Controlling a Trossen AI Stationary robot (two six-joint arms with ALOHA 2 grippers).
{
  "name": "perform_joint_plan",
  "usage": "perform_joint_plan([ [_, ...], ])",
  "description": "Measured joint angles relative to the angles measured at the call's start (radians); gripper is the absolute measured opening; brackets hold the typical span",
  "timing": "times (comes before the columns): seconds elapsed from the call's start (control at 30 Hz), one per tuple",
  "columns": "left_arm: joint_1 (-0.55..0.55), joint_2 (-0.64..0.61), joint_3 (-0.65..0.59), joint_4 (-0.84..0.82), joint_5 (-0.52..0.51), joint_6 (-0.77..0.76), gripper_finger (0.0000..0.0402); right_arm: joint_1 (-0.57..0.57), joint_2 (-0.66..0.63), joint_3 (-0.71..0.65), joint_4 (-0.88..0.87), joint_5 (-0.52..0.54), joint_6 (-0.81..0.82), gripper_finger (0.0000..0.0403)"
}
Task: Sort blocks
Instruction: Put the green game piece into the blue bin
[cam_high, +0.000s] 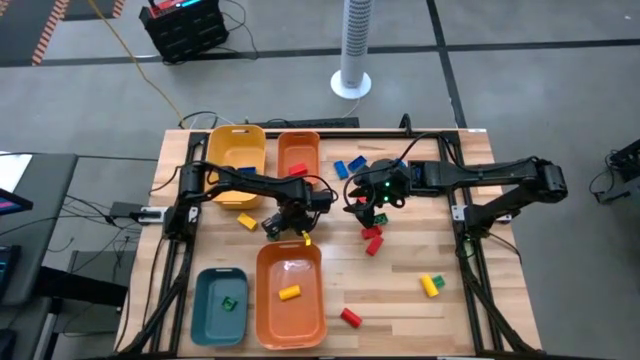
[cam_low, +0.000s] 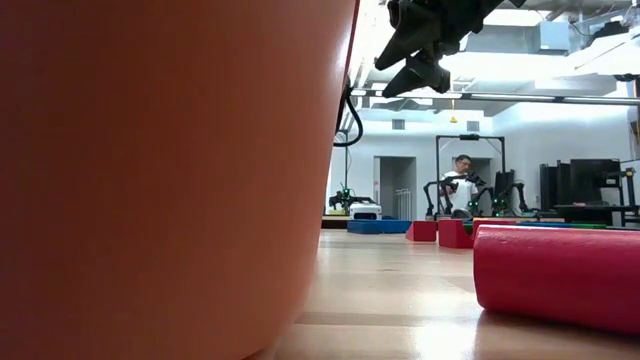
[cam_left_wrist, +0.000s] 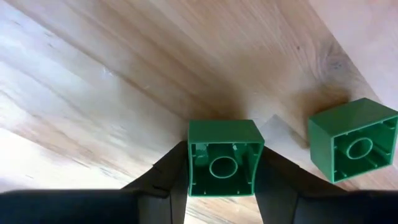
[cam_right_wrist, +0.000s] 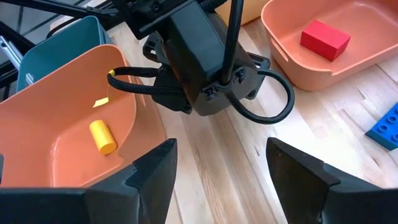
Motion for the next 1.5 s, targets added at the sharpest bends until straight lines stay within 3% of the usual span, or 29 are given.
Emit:
perform_joint_plan([
  [0.23,0.000,0.002,0.028,-0.006,-0.001,-0.029,0.0132,0.000,0.000,0.000,-0.007,-0.001,-0.003,0.0260],
  [0.57,0.001,0.002,0.181,-0.020,-0.004,-0.073,0.0132,-0.001,-0.007,0.000,-0.028,-0.005,0.002,0.0260],
  [0.73,0.007,-0.001,0.289,-0.080,0.027,-0.149,0.0132,-0.013,-0.068,-0.001,-0.035,-0.001,0.023,0.0260],
  [1.0,0.048,-0.107,0.334,-0.192,0.112,-0.366,0.0132,-0.048,-0.261,-0.001,-0.073,0.172,0.029,0.0260],
  [1.13,0.040,-0.200,0.334,-0.241,0.134,-0.498,0.0132,-0.083,-0.332,-0.001,-0.066,0.198,-0.032,0.0260],
  [1.33,-0.021,-0.333,0.322,-0.267,0.222,-0.720,0.0132,-0.163,-0.358,-0.001,-0.061,0.202,-0.113,0.0260],
  [1.5,-0.134,-0.455,0.226,-0.269,0.248,-0.943,0.0132,-0.219,-0.326,-0.001,-0.027,0.202,-0.147,0.0260],
])
